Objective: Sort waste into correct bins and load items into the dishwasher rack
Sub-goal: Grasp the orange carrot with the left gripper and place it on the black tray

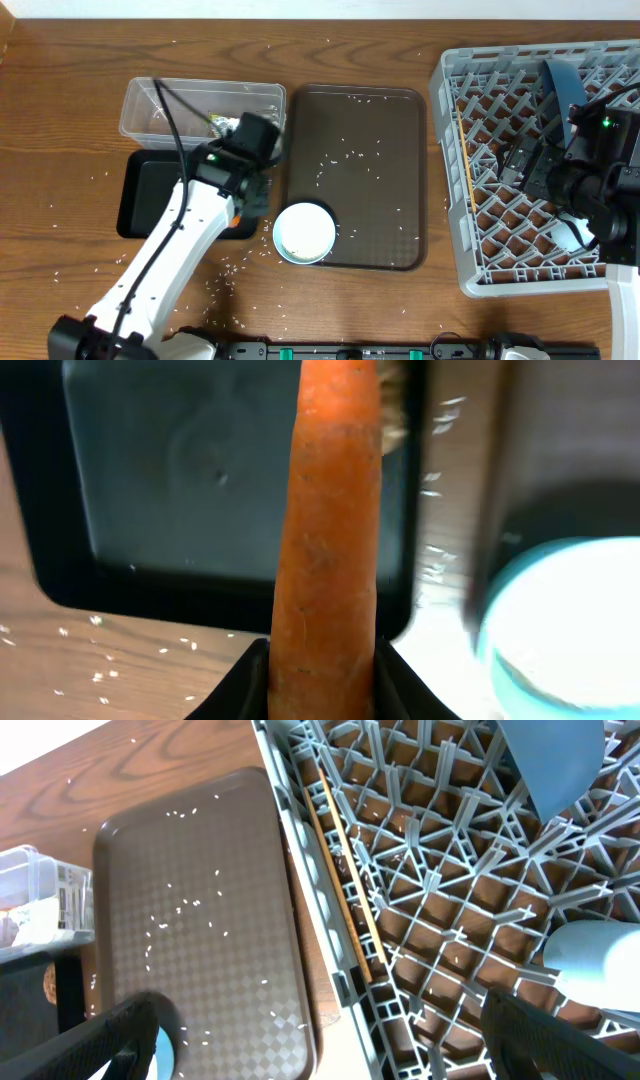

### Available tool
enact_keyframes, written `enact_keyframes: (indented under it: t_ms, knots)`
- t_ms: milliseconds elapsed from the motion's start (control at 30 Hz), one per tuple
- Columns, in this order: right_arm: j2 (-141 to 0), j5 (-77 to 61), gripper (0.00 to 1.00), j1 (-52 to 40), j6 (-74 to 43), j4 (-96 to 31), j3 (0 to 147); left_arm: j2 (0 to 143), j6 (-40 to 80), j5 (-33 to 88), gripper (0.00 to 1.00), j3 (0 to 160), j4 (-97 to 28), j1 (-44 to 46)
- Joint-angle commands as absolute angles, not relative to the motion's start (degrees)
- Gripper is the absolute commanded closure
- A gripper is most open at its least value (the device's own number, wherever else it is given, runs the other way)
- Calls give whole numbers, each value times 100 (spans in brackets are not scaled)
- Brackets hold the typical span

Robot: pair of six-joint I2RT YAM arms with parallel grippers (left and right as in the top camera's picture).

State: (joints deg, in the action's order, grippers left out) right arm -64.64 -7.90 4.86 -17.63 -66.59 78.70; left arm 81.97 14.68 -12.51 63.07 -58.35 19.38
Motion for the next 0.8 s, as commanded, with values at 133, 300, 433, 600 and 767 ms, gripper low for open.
enact_keyframes:
  t_ms: [133, 300, 433, 600, 767]
  knots:
    - [-6451, -753, 1, 565, -1817, -6663, 7900, 8235, 1833, -1096, 74, 5286, -4648, 1337]
    - [-6449, -753, 1, 565, -1820, -6663, 7900, 8235, 1811, -1114, 70, 4950, -3940, 1227]
    - [-6449, -753, 1, 565, -1817, -6667, 7900, 8217, 1804, -1037, 46, 5048, -4211, 1229]
    - [-6451, -753, 1, 565, -1820, -6648, 7900, 8012, 1219, -530, 44, 5599, -4801, 1234]
    - [-6451, -753, 1, 565, -1820, -6665, 7900, 7491, 1009, 550, 44, 5865, -4921, 1428]
